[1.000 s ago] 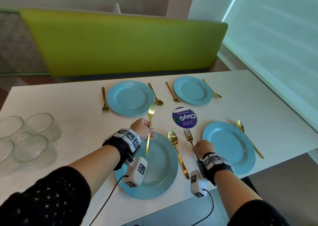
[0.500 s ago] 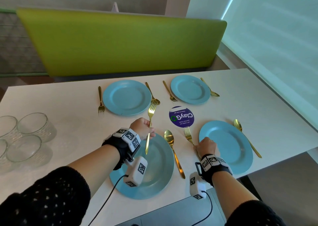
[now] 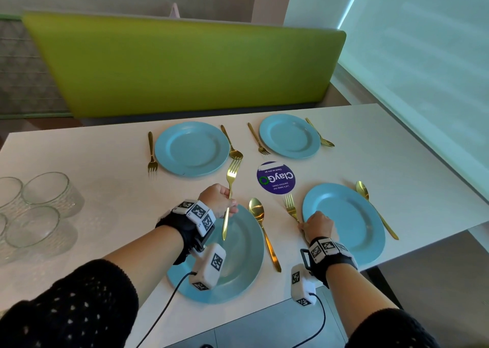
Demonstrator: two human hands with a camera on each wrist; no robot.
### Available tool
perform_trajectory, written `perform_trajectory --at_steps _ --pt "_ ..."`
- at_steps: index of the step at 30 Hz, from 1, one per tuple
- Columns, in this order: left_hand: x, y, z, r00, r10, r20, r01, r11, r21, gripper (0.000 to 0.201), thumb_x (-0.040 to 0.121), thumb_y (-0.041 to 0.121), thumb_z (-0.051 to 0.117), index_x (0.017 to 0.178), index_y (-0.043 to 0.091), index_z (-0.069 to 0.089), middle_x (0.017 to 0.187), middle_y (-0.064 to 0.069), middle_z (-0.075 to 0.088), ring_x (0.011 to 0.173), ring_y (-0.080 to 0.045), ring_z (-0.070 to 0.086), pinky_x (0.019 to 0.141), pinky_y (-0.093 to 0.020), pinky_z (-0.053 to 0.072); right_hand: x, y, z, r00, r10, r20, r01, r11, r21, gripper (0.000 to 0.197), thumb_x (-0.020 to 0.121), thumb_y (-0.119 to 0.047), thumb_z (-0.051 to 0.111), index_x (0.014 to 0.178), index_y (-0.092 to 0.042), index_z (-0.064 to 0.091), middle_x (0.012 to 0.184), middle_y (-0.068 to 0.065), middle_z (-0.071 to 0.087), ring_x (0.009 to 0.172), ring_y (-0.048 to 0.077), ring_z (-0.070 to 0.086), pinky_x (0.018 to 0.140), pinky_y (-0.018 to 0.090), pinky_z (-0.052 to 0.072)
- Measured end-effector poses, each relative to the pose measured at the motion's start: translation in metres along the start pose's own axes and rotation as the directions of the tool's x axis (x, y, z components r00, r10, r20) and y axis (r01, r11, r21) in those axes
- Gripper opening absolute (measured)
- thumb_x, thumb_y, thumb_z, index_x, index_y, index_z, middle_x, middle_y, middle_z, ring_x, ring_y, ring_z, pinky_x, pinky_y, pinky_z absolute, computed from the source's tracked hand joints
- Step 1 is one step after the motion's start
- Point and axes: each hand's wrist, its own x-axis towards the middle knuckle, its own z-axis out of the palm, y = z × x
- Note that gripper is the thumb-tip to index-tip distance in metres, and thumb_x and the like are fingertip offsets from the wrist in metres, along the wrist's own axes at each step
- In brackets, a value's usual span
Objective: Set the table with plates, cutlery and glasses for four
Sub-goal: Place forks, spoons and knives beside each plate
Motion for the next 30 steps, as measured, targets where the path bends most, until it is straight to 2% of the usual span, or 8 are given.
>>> perform_trajectory --at_steps 6,11,13,16,18,21,26,30 --pt "-0.006 -0.005 -0.001 1.0 -0.024 0.01 0.024 0.998 -0.065 0.014 0.091 0.003 0.055 0.083 0.012 0.048 0.08 -0.007 0.061 0.068 -0.018 0.063 0.075 -0.036 0.055 -0.022 -0.014 -0.015 0.999 -0.049 -0.013 0.05 0.993 0.109 0.037 0.085 -0.021 0.067 0.113 0.001 0.058 0.117 0.019 0.06 0.111 0.033 0.055 0.089 0.036 0.044" --pt "-0.014 -0.012 -0.006 0.998 -0.059 -0.01 0.057 0.982 -0.178 0.02 0.097 0.009 0.046 0.078 0.013 0.045 0.079 -0.007 0.055 0.066 -0.018 0.057 0.063 -0.035 0.052 -0.064 -0.063 -0.018 0.947 -0.302 0.104 0.271 0.932 0.242 0.025 0.084 -0.042 0.064 0.09 -0.019 0.066 0.097 0.003 0.068 0.095 0.021 0.062 0.084 0.03 0.047" --pt "-0.019 -0.016 -0.012 0.997 -0.068 -0.022 0.063 0.982 -0.181 0.019 0.096 0.01 0.046 0.077 0.014 0.046 0.085 -0.008 0.054 0.07 -0.02 0.058 0.068 -0.041 0.054 -0.086 -0.087 -0.014 0.894 -0.403 0.195 0.334 0.891 0.307 0.021 0.082 -0.047 0.064 0.073 -0.028 0.06 0.082 -0.005 0.064 0.076 0.014 0.059 0.076 0.028 0.048" --pt "-0.031 -0.023 -0.026 0.997 -0.075 -0.015 0.073 0.988 -0.134 0.016 0.093 0.01 0.049 0.078 0.017 0.048 0.098 -0.012 0.055 0.096 -0.03 0.061 0.079 -0.048 0.056 -0.121 -0.117 -0.006 0.816 -0.499 0.291 0.353 0.83 0.431 0.012 0.084 -0.034 0.068 0.082 -0.023 0.063 0.075 -0.004 0.062 0.057 0.005 0.053 0.052 0.012 0.046" --pt "-0.04 -0.029 -0.037 0.997 -0.079 0.009 0.08 0.988 -0.135 0.015 0.092 0.01 0.049 0.079 0.017 0.049 0.105 -0.014 0.055 0.108 -0.032 0.058 0.077 -0.045 0.056 -0.14 -0.13 0.0 0.796 -0.517 0.313 0.343 0.813 0.47 0.006 0.085 -0.025 0.067 0.084 -0.019 0.064 0.068 -0.007 0.059 0.052 0.003 0.051 0.039 0.005 0.037" --pt "-0.054 -0.041 -0.06 0.996 -0.084 0.03 0.088 0.985 -0.149 0.014 0.092 0.009 0.049 0.079 0.016 0.048 0.103 -0.013 0.054 0.103 -0.03 0.058 0.072 -0.043 0.056 -0.166 -0.143 0.013 0.812 -0.512 0.28 0.347 0.809 0.474 0.021 0.086 -0.022 0.064 0.066 -0.026 0.059 0.065 -0.011 0.06 0.049 0.002 0.052 0.038 0.006 0.036" --pt "-0.081 -0.063 -0.098 0.993 -0.087 0.078 0.1 0.979 -0.178 0.015 0.093 0.01 0.045 0.08 0.017 0.047 0.08 -0.007 0.055 0.089 -0.027 0.057 0.086 -0.046 0.052 -0.213 -0.164 0.032 0.834 -0.479 0.274 0.312 0.819 0.482 0.026 0.086 -0.02 0.063 0.062 -0.028 0.058 0.067 -0.006 0.064 0.042 -0.001 0.049 0.037 0.008 0.035" --pt "-0.101 -0.079 -0.13 0.994 -0.082 0.066 0.09 0.985 -0.144 0.019 0.094 0.011 0.042 0.077 0.016 0.048 0.087 -0.009 0.056 0.08 -0.024 0.057 0.073 -0.036 0.05 -0.244 -0.176 0.045 0.852 -0.445 0.276 0.278 0.831 0.481 0.023 0.087 -0.02 0.064 0.064 -0.023 0.061 0.064 -0.007 0.062 0.038 0.0 0.047 0.038 0.009 0.035"
